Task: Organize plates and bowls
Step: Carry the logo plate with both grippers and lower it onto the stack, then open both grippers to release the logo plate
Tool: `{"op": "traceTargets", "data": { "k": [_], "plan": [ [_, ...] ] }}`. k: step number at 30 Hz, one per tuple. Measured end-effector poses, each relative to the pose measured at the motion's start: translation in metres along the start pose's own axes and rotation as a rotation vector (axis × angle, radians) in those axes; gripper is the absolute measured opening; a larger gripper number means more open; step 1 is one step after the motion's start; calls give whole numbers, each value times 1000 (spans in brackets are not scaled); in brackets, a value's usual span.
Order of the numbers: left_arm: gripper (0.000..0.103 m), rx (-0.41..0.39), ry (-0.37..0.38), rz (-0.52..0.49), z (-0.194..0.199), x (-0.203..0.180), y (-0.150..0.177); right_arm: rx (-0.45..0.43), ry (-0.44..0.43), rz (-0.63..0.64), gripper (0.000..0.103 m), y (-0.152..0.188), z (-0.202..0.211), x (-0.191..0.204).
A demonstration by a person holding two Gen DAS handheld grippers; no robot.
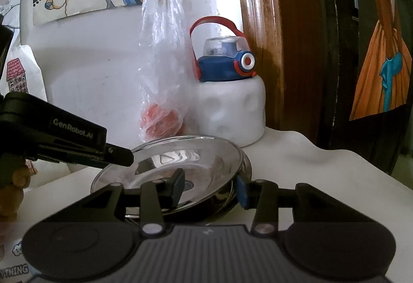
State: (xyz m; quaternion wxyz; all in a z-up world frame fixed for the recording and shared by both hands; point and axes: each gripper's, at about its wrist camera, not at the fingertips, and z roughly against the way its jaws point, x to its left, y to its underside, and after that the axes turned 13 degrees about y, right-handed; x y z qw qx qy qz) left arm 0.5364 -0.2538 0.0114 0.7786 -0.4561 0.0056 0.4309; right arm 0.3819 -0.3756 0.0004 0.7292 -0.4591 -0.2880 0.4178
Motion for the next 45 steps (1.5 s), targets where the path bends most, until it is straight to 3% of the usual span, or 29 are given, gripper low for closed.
{"op": "traceTargets", "data": {
  "k": [4,6,11,21,27,35,40,45],
  "plan": [
    [36,0,5,-2,0,0,0,-1,0,6,53,0,1,1],
    [36,-2,8,-1,-1,-1,0,-8,10,7,64,0,2,1],
    [36,-7,8,-6,-1,-5,0,6,8,-3,67,0,0,-2],
    [40,-18,-2,-1,4,-6,0,-17,1,-7,87,1,4,-2],
    [55,-38,-7,4,10,-7,0,-25,4,-9,95,1,5,-2],
    [93,-111,-55,17,34,-7,4,-62,-2,-37,101,2,13,-6],
    [102,-177,-94,12,61,-8,12,-88,-10,-58,102,1,18,-8],
    [102,-229,-143,-9,93,-11,22,-101,-37,-110,103,-4,23,-14]
  ]
}}
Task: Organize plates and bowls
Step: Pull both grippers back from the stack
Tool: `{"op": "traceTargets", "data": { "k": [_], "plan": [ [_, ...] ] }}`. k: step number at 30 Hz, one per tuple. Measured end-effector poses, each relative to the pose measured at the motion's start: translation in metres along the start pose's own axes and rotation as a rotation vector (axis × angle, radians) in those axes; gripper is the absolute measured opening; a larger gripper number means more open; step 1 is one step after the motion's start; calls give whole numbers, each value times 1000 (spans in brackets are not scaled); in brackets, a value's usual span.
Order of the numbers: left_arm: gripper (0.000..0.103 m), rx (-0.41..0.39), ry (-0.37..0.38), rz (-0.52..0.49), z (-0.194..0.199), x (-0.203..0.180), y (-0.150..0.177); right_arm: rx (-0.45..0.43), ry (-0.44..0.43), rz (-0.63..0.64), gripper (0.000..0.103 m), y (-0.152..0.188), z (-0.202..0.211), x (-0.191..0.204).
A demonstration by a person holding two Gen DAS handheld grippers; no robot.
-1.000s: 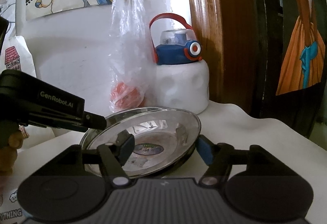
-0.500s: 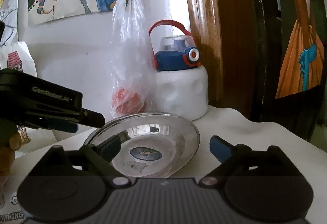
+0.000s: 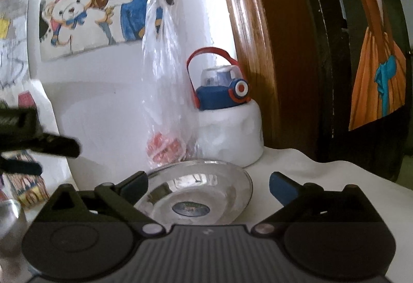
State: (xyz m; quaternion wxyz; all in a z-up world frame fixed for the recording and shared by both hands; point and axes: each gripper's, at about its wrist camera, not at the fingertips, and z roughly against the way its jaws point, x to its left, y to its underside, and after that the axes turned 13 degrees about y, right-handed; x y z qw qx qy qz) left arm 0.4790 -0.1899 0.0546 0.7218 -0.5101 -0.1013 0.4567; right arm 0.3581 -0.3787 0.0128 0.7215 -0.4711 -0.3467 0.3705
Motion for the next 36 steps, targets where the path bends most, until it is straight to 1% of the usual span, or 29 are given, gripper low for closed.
{"op": "traceTargets", "data": {
  "k": [3,6,10,16,23,25,30,36],
  "plan": [
    [102,-36,-14,17,25,2,2,-14,-6,-37,103,-8,14,-4],
    [102,-81,-15,25,52,-1,3,-32,-27,-61,103,-17,38,-10],
    [102,-122,-15,33,88,-9,9,-76,-35,-43,103,-30,76,-9],
    [102,-194,-16,0,150,-31,24,-123,-63,-24,103,-44,138,-11],
    [102,-223,-31,-29,215,-40,51,-164,-114,21,103,-49,199,-1],
    [102,-232,-46,-41,233,-38,58,-169,-141,36,103,-48,214,6],
    [102,-255,-113,-52,272,-25,76,-174,-205,84,103,-42,240,30],
    [102,-248,-181,-7,301,3,94,-160,-283,134,103,-23,262,62]
  ]
}}
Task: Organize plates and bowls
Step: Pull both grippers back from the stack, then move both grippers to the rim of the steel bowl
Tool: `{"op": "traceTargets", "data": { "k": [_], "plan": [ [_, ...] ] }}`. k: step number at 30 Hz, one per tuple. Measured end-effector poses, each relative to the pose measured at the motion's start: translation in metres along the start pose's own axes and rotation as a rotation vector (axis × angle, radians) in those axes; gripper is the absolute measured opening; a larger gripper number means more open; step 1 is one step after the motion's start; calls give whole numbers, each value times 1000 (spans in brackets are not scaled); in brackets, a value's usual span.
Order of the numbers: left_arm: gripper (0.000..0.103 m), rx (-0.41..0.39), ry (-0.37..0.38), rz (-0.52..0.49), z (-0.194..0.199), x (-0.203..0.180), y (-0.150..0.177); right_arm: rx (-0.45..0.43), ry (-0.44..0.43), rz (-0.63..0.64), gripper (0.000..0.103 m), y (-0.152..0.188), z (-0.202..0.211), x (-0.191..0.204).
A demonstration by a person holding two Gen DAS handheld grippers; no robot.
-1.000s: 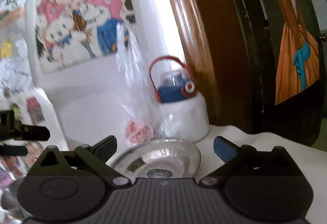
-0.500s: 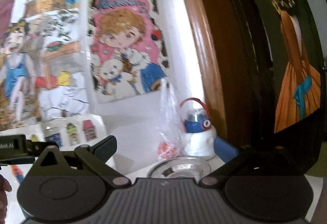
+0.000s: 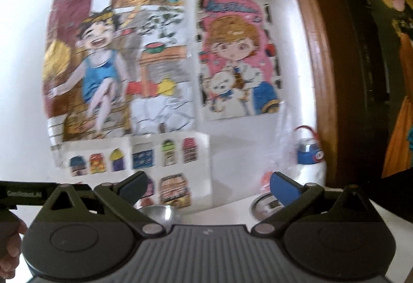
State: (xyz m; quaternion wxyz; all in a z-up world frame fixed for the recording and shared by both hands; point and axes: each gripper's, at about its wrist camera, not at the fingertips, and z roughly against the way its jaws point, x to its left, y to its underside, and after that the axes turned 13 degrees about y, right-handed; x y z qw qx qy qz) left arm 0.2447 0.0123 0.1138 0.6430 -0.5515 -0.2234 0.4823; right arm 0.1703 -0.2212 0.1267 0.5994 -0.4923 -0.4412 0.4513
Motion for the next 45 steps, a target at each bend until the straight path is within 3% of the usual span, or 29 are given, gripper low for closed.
{"op": "traceTargets", "data": {
  "k": [18,30,45],
  "plan": [
    [102,55,-162,55,22,71,39,101,-109,113,103,46,-5,76],
    [102,112,-179,57,-13,102,46,158,-122,178,103,73,-35,97],
    [102,146,-138,4,-69,113,31,206,-111,162,103,87,-80,84]
  ]
}}
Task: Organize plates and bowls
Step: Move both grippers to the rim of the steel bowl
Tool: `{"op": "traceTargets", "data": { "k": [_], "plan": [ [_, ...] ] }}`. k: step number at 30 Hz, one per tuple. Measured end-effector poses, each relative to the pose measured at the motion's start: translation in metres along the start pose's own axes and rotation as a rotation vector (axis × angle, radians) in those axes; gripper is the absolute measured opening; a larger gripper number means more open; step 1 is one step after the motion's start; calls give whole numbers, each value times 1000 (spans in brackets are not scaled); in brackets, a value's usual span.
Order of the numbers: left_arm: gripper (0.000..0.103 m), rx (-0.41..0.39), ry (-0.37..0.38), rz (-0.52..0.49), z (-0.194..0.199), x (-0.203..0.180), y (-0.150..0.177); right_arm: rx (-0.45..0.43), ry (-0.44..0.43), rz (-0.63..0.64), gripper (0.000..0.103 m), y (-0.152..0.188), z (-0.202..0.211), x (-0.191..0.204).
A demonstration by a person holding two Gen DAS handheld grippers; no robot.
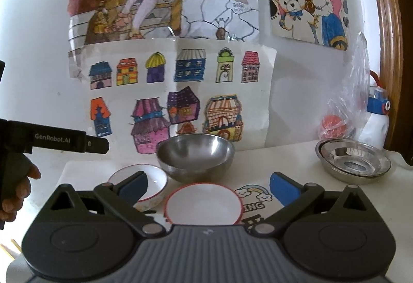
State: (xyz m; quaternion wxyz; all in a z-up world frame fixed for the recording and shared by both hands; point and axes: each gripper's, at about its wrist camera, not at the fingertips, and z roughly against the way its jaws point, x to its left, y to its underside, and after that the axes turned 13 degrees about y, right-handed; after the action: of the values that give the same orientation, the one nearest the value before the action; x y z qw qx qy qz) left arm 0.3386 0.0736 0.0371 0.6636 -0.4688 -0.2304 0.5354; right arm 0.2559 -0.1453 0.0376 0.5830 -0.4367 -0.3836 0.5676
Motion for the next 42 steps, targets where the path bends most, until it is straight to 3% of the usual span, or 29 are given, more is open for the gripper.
{"op": "traceTargets", "data": {
  "k": [19,26,32,42],
  "plan": [
    [102,54,63,5,-76,-11,-29,49,28,-65,103,-40,-87,-25],
    [102,89,68,39,-96,-7,-30,131,32,-89,103,-29,-117,-30],
    [102,125,79,36,-108,-8,-28,165,-41,-137,102,-17,-130,-32],
    [102,174,99,40,-124,-13,-31,204,-118,-176,77,-13,-142,-33]
  ]
}}
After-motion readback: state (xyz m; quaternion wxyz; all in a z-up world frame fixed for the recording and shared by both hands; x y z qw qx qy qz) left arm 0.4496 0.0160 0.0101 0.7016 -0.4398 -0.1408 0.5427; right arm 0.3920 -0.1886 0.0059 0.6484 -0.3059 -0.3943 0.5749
